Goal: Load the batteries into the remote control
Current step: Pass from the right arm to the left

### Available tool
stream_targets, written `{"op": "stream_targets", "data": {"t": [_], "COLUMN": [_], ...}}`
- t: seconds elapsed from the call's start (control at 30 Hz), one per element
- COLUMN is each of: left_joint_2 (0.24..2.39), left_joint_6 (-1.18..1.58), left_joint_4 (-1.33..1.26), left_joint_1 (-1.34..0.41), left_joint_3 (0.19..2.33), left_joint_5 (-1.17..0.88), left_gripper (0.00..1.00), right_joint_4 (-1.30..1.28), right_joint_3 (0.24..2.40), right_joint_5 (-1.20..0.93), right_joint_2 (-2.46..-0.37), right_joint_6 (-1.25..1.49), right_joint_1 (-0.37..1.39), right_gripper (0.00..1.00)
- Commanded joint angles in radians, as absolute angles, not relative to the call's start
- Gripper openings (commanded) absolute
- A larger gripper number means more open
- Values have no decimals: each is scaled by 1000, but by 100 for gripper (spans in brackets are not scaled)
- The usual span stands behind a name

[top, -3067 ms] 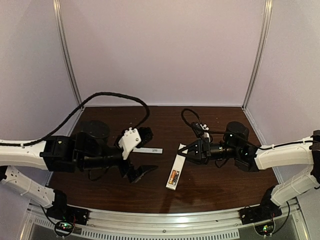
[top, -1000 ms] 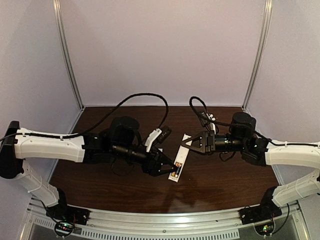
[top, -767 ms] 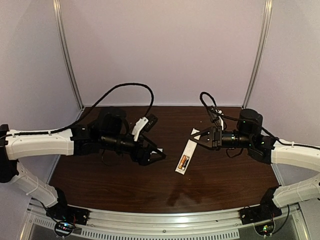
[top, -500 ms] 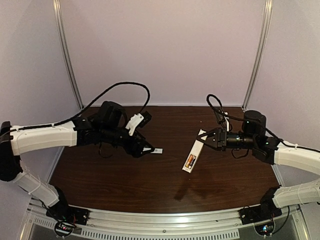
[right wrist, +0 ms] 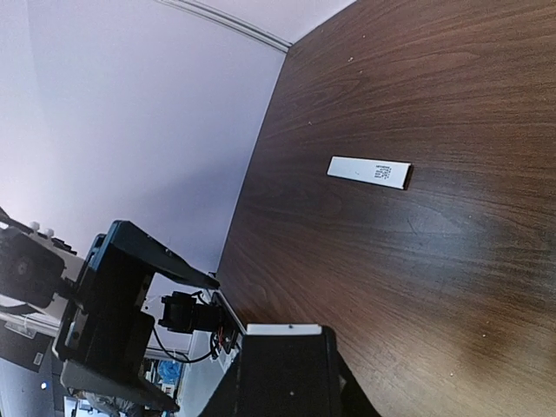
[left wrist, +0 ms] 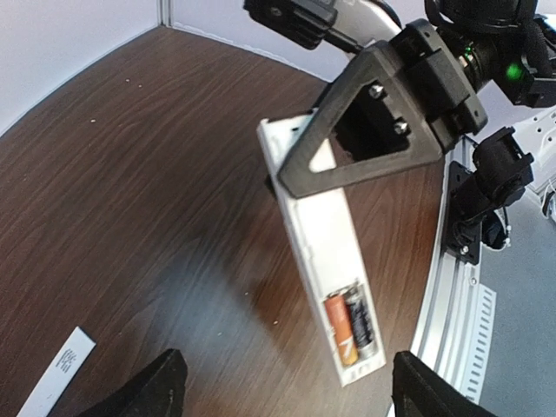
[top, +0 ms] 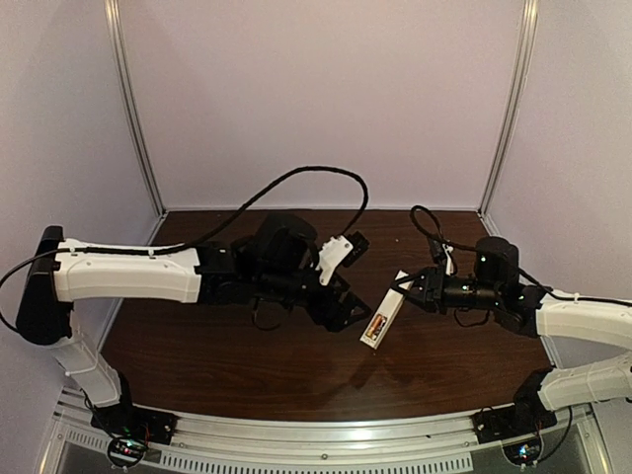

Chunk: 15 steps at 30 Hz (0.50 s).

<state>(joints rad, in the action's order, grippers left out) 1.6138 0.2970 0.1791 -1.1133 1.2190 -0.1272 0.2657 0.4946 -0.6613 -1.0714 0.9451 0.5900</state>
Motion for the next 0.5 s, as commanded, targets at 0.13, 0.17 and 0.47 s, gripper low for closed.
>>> {"op": "stream_targets", "data": {"t": [0.13,0.17,0.47], "left_joint_2": [1789,1804,1910], "left_joint_6": [410,414,415], "left_joint_4": [129,134,206], "left_joint_1": [-1164,-1165,-1165], "left_joint_3": [1393,1410,1520], "left_joint_5": [-68,-70,-72], "left_gripper": [78,77,68], "right_joint_4": [332,332,340], "right_joint_3": [478,478,481], "right_joint_5": [-582,-580,-570], "right_joint_2": [-1060,-1060,-1066], "right_joint_6": [990,989,991], "right_joint_1": [620,622,633], "right_gripper": [0,0,1]}}
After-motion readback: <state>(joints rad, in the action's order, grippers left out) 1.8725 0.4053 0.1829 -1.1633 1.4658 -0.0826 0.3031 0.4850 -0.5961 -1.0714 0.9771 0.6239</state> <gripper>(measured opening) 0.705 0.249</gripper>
